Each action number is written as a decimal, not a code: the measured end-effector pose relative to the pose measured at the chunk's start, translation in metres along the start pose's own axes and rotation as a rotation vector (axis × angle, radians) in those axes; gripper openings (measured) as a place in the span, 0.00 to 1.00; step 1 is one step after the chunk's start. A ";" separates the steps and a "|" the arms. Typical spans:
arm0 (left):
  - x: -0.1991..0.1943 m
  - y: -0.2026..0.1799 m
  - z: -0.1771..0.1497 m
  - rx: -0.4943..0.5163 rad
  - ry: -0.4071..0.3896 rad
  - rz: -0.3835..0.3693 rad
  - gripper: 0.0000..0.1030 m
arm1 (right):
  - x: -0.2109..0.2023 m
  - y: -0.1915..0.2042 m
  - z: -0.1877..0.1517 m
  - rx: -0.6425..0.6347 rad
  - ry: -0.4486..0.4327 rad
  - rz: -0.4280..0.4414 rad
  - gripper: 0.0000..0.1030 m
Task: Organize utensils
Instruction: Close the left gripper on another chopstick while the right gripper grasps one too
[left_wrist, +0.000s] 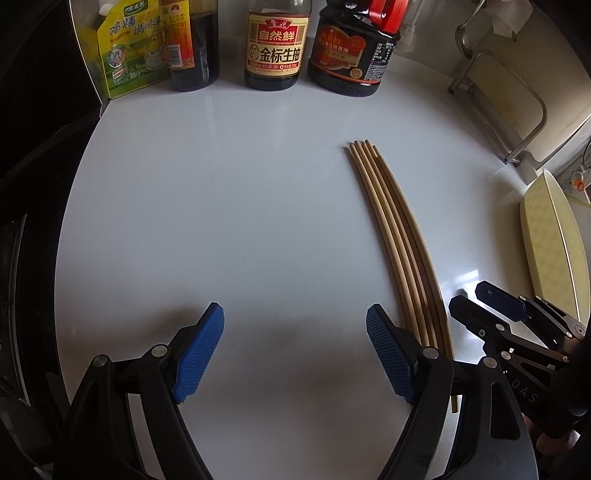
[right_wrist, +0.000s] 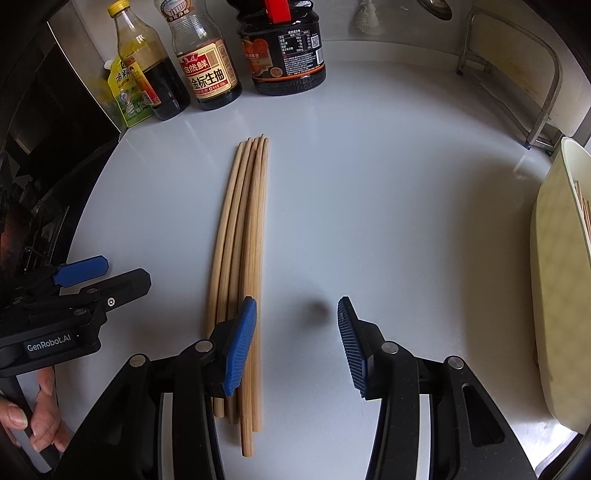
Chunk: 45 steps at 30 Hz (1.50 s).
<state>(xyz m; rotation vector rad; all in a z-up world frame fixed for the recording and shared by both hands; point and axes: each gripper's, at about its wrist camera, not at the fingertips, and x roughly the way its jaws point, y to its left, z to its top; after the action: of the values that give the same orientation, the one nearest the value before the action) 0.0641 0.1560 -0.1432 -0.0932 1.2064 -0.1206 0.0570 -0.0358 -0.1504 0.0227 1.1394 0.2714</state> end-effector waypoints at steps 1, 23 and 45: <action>0.000 0.000 0.000 -0.002 0.001 0.001 0.76 | 0.000 0.000 0.000 -0.003 -0.001 0.001 0.43; 0.007 -0.019 0.002 0.020 -0.006 0.000 0.76 | 0.012 0.007 0.004 -0.086 -0.007 -0.077 0.43; 0.025 -0.050 0.006 0.070 -0.007 0.037 0.76 | 0.010 -0.024 0.008 -0.098 -0.004 -0.122 0.44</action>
<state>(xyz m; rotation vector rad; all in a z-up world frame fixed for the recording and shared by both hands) 0.0766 0.1026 -0.1573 -0.0101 1.1950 -0.1297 0.0733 -0.0557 -0.1601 -0.1326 1.1180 0.2188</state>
